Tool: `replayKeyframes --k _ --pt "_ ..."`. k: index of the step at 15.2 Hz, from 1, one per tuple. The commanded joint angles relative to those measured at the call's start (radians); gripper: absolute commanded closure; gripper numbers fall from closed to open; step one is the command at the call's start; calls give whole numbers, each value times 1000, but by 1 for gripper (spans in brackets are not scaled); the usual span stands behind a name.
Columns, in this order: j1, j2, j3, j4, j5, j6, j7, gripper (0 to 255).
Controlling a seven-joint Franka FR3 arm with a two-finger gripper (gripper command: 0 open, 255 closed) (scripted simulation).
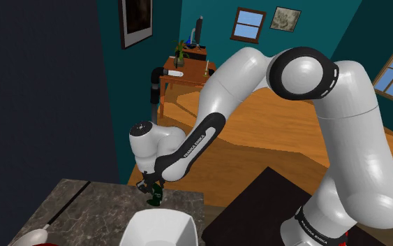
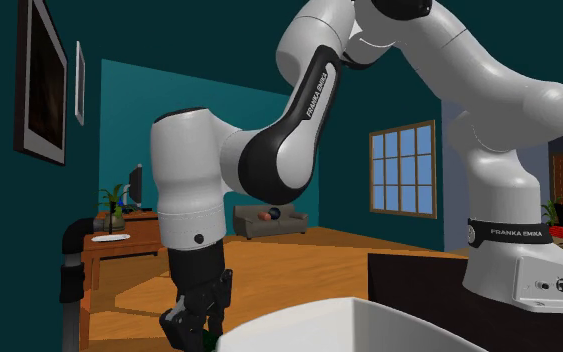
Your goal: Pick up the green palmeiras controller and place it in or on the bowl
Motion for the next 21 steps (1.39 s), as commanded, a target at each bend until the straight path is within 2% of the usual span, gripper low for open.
replayKeyframes --k 1,7,16,17,20,21 --pt "0 0 0 0 0 0 0 255" --pt "0 0 0 0 0 0 0 255" --pt "-23 -80 33 -21 41 -55 -33 255" --pt "-23 -80 33 -21 41 -55 -33 0" --pt "62 -155 -14 -108 107 -64 342 0" --pt "78 -164 -21 -118 119 -68 401 0"
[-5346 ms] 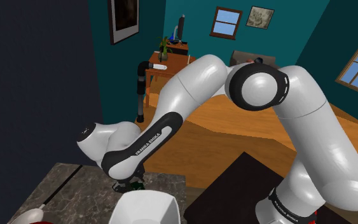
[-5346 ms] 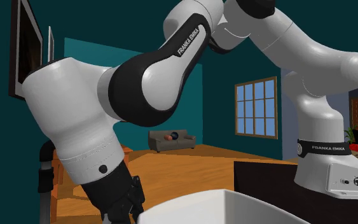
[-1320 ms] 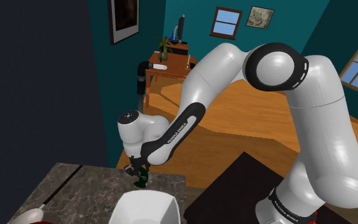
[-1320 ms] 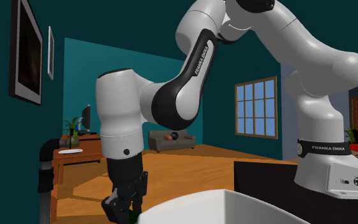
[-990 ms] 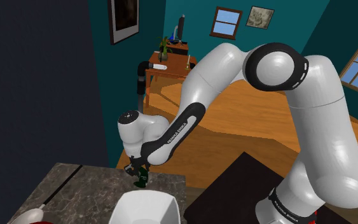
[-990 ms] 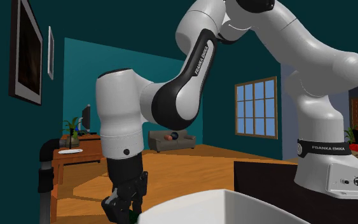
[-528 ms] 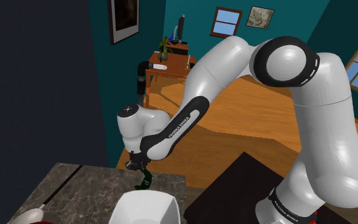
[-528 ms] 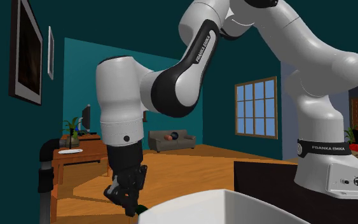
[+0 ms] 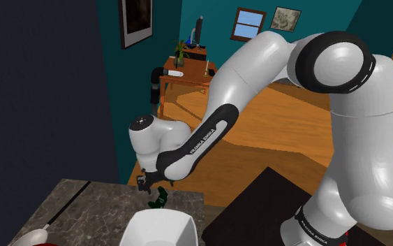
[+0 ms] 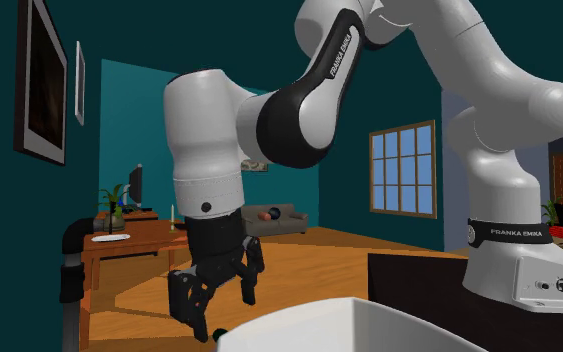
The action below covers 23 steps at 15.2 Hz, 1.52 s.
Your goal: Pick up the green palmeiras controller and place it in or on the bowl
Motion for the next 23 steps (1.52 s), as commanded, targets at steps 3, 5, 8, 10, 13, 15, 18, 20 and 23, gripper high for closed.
replayKeyframes --k 3,5,8,10,13,15,18,20,23 --pt "25 15 -24 -16 0 26 112 0" --pt "28 35 -33 -17 -12 45 120 0" --pt "32 62 -45 -16 -27 71 130 0" --pt "32 62 -45 -16 -27 71 130 0" --pt "32 62 -45 -16 -27 71 130 0" --pt "32 62 -45 -16 -27 71 130 0" --pt "32 62 -45 -16 -27 71 130 255" --pt "32 62 -45 -16 -27 71 130 255" --pt "32 62 -45 -16 -27 71 130 255"
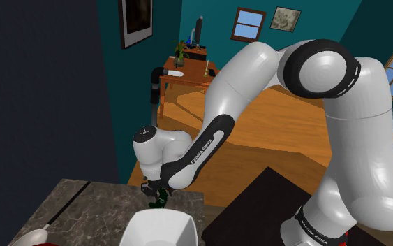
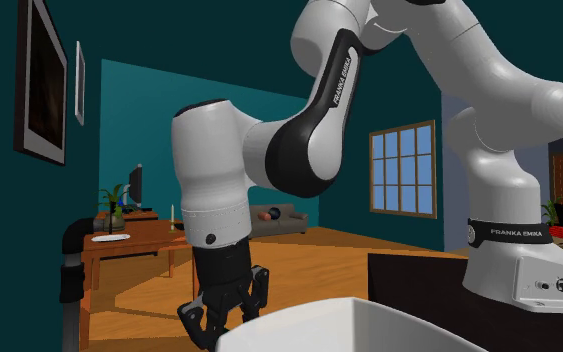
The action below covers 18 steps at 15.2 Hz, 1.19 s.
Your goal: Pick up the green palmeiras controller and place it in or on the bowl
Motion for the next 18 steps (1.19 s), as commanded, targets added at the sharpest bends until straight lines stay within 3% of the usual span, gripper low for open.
replayKeyframes --k 1,18 --pt "0 0 0 0 0 0 0 255" --pt "-43 -187 62 -32 97 -143 -81 255"
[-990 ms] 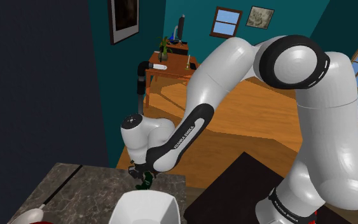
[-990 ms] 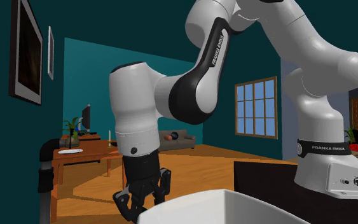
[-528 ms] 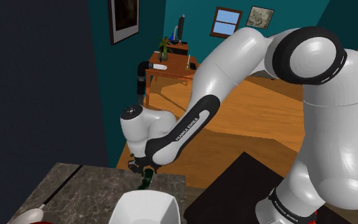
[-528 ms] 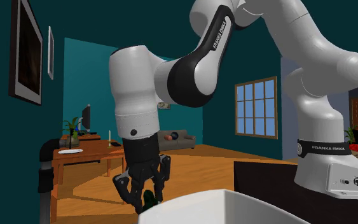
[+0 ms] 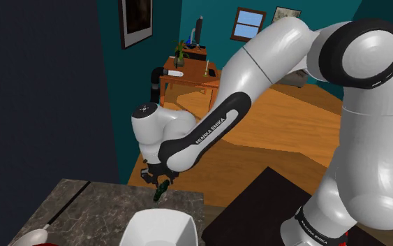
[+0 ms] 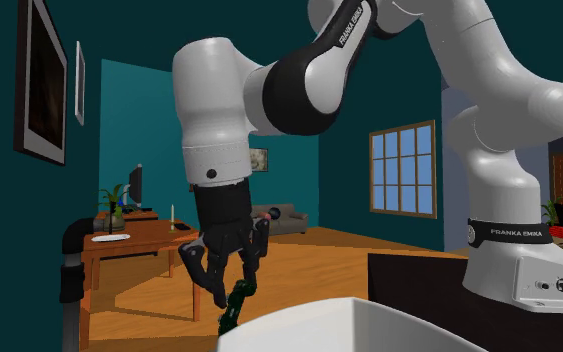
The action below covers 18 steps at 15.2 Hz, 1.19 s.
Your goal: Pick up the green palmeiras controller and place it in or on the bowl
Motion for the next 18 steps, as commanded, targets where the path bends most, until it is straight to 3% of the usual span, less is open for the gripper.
replayKeyframes --k 1,18 --pt "-5 -24 7 0 14 -22 -12 255" --pt "-28 -188 44 33 111 -201 -96 255"
